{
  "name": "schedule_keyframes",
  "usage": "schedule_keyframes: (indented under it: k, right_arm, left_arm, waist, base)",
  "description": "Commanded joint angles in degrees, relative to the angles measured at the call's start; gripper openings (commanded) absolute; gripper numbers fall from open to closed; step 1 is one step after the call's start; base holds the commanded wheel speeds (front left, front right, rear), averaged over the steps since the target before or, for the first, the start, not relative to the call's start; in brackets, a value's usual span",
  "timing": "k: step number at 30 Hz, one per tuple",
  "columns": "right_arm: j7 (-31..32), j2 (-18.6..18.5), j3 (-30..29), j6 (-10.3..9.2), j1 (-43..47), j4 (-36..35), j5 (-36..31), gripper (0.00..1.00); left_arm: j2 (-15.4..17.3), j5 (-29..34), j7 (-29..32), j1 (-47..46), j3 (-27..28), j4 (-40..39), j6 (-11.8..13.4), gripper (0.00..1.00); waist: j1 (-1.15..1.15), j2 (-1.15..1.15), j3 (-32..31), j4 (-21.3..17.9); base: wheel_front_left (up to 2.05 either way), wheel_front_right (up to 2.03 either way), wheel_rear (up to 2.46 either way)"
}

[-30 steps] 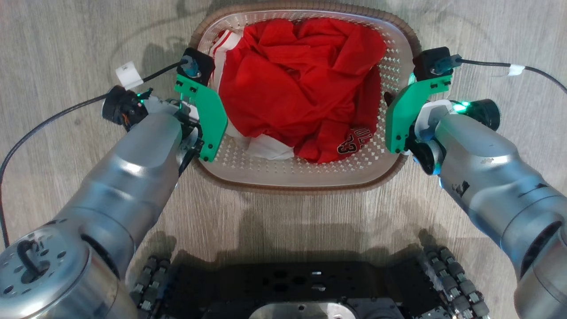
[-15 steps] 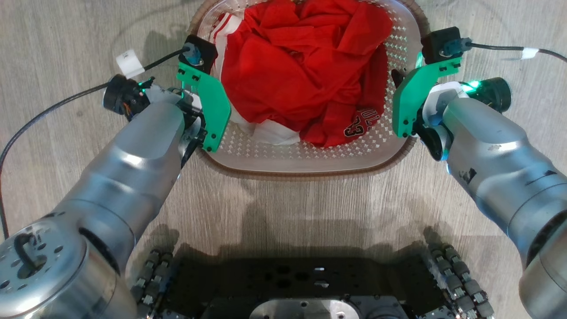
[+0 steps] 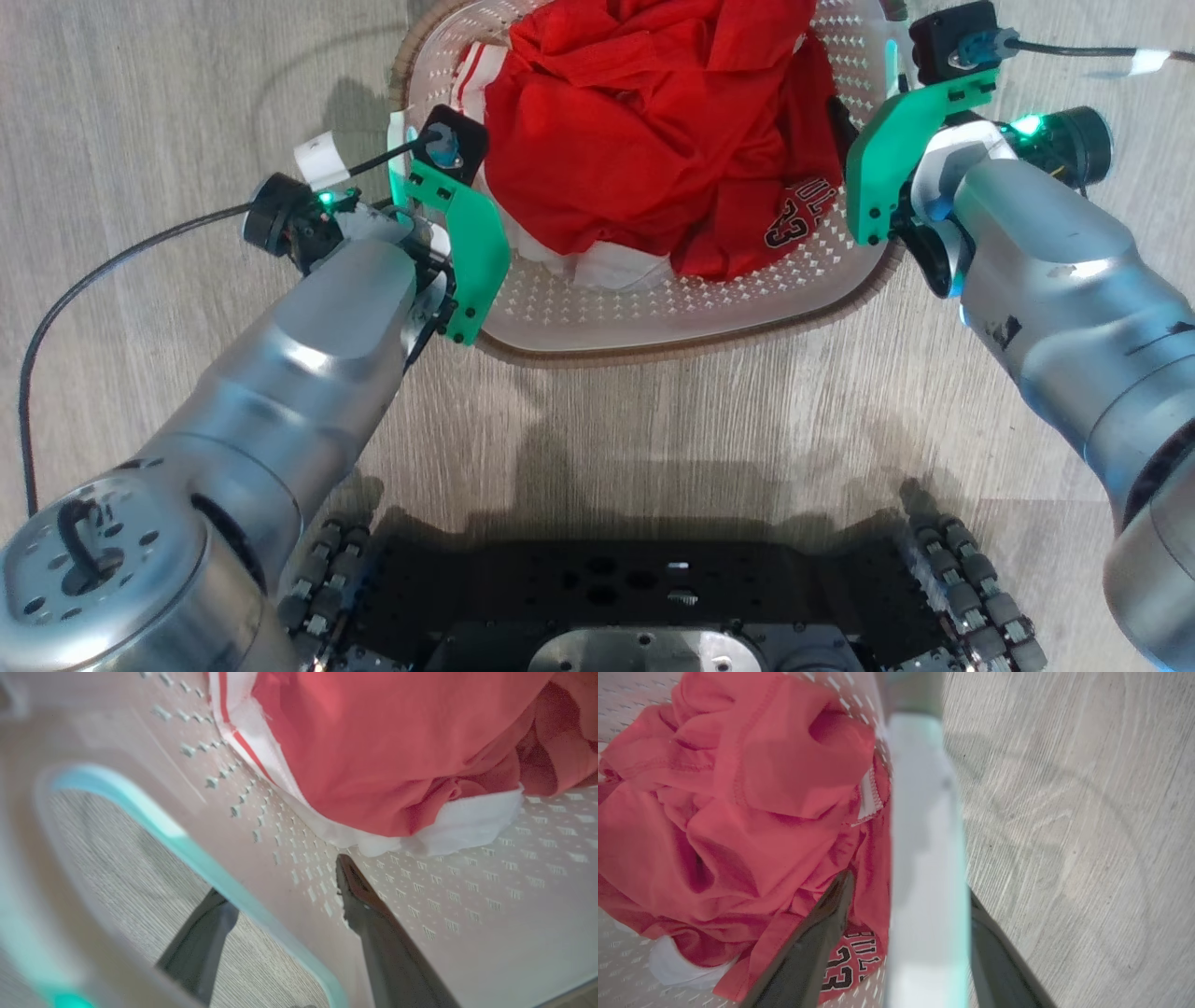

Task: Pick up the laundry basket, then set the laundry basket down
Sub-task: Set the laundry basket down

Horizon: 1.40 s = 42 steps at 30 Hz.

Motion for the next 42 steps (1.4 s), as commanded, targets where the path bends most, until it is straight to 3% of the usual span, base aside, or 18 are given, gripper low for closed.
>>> schedule_keyframes:
  k: [1,24,34,42]
  right_arm:
    - [0.1,0.4,0.4,0.33,3.6,0.1,0.2,1.0]
    - [2.8,1.3,0.1,0.33,5.7,-0.3,3.6,1.0]
    - [3.2,2.2,0.1,0.33,8.1,0.4,4.3,1.0]
    - [2.9,2.3,-0.8,0.33,12.4,0.0,6.8,1.0]
  left_arm:
    - [0.9,0.4,-0.6,0.5,0.3,-0.1,0.6,1.0]
    - [0.9,0.0,-4.0,-0.6,0.2,0.9,2.9,1.0]
    - [0.9,-0.3,-3.9,1.8,0.2,1.3,2.9,1.0]
    - [0.9,-0.1,-4.5,5.5,0.1,1.5,2.2,1.0]
  waist:
    - [0.0,0.0,0.0,0.0]
    - [0.0,0.0,-0.8,-0.1]
    - [0.0,0.0,-7.1,-0.4]
    - [0.0,0.0,-16.0,-0.7]
  base:
    - [0.0,0.0,0.0]
    - [0.0,0.0,0.0]
    - [0.0,0.0,0.0]
    - [0.0,0.0,0.0]
